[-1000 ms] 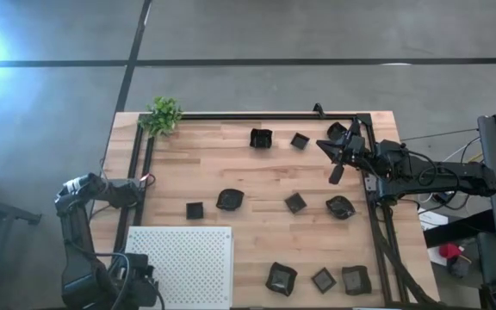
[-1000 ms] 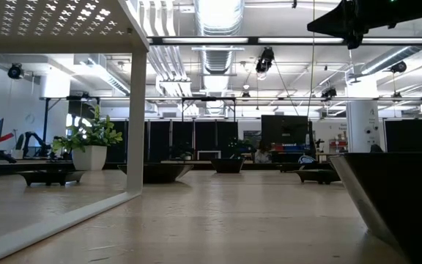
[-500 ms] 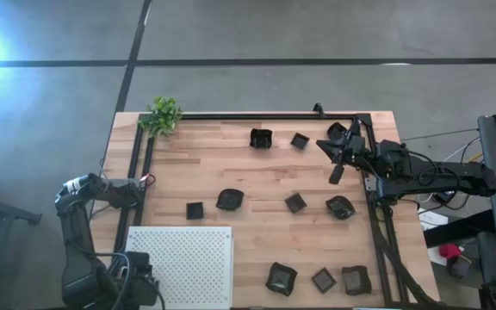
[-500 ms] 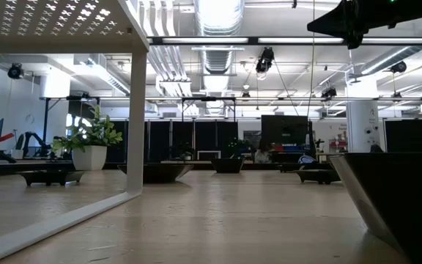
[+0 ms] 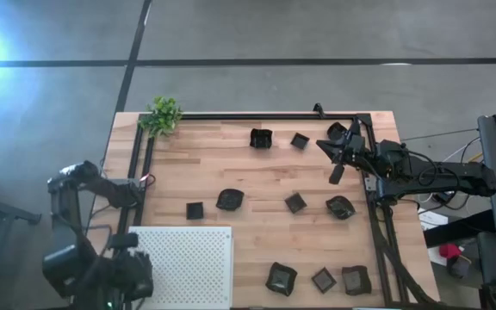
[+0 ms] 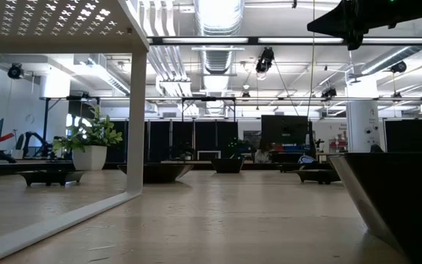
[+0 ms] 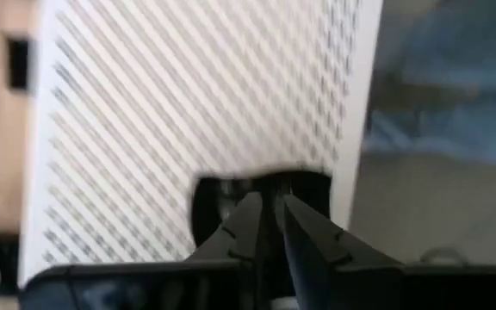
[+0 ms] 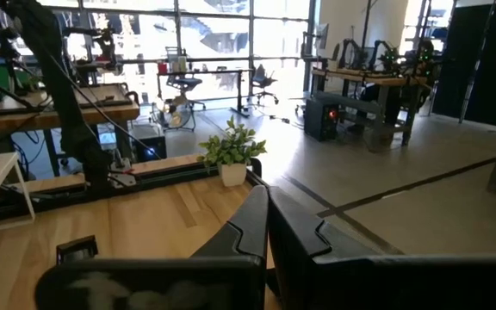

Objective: Pick & Place Mini shaped plates
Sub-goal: Put the square plate on the shelf

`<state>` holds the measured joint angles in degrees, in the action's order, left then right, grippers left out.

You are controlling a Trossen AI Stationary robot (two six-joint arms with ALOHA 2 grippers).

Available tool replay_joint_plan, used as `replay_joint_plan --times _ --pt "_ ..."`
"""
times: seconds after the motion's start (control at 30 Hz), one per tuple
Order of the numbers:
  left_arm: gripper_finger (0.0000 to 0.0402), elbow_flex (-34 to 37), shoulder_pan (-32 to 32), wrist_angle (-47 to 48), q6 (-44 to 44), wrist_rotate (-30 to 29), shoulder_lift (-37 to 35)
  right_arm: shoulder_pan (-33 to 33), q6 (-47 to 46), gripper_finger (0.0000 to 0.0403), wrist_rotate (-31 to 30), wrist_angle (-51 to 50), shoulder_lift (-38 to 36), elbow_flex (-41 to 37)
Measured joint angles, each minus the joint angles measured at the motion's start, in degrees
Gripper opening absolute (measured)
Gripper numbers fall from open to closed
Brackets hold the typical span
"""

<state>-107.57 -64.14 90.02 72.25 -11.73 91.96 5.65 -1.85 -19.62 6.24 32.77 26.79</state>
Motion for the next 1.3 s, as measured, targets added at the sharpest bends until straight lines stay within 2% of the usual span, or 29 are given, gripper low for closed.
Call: replay_joint_plan --times 0.2,0.4,1.0,1.17,1.3 --pt "0.0039 1.98 1.84 0.01 1.99 -12.24 -4.66 -0.02 -0.17 0.0008 0.11 0.00 0.00 0.00" --pt "0.0039 5.24 6.94 0.00 2.51 -17.75 -8.32 -0.02 0.05 0.0008 0.11 0.00 0.00 0.00" --pt "0.0038 17.27 36.11 0.02 -1.89 -17.54 -14.55 -0.02 0.32 0.0008 0.09 0.00 0.00 0.00" --pt "0.0038 21.62 42.73 -0.02 -0.96 -13.15 -14.55 -0.01 0.33 0.0008 0.09 0.00 0.00 0.01" --pt "0.0038 26.55 47.67 -0.13 6.96 -5.27 -14.55 0.00 0.33 0.0008 0.09 0.00 0.00 0.00"
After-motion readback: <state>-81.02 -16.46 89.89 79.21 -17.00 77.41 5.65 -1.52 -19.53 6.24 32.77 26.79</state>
